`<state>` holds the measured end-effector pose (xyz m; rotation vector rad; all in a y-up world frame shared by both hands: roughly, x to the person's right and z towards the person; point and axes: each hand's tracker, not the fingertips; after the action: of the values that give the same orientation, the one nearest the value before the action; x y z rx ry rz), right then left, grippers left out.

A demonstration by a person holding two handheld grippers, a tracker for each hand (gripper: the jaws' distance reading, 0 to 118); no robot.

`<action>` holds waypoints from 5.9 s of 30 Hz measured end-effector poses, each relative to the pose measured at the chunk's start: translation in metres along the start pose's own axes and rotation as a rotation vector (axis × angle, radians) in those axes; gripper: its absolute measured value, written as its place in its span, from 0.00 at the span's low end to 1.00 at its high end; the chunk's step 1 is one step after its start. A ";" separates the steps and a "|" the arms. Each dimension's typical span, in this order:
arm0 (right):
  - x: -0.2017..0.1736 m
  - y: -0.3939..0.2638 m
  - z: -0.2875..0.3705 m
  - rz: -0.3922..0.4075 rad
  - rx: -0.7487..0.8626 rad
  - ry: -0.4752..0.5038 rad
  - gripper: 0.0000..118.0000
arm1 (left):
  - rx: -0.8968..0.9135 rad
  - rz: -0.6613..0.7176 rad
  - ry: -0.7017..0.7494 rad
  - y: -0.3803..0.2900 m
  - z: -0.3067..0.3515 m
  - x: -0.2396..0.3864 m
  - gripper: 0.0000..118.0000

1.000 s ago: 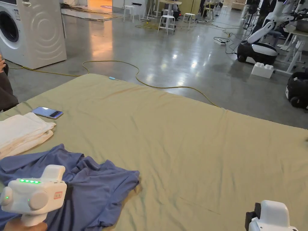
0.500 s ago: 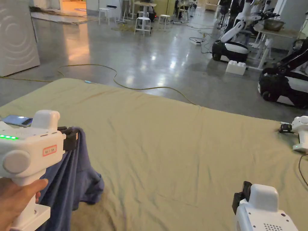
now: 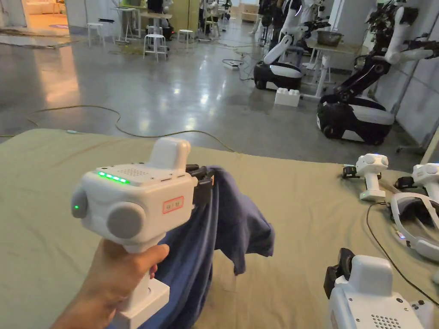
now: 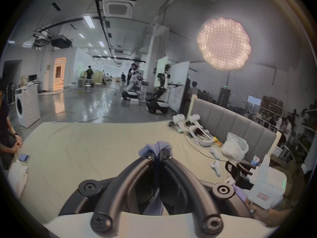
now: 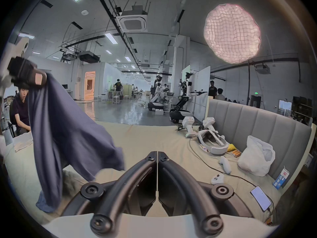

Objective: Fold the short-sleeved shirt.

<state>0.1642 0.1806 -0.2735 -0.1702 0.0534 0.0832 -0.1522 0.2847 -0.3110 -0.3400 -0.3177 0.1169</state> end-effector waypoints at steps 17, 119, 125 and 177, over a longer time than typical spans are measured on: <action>0.034 -0.030 0.003 -0.024 -0.117 -0.068 0.01 | -0.270 0.041 -0.021 -0.132 -0.067 0.053 0.46; 0.040 -0.069 -0.114 0.050 -0.551 0.111 0.05 | -0.288 0.220 0.349 -0.101 0.006 -0.185 0.04; 0.066 0.038 -0.101 0.046 -0.335 0.070 0.05 | -0.150 0.158 0.367 -0.027 0.042 -0.185 0.04; 0.121 0.014 -0.019 0.193 -0.415 -0.066 0.05 | -0.173 0.300 0.523 -0.134 0.160 -0.241 0.04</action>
<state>0.2820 0.2009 -0.3023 -0.5765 -0.0147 0.2926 -0.4237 0.1692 -0.1907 -0.5726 0.2452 0.2890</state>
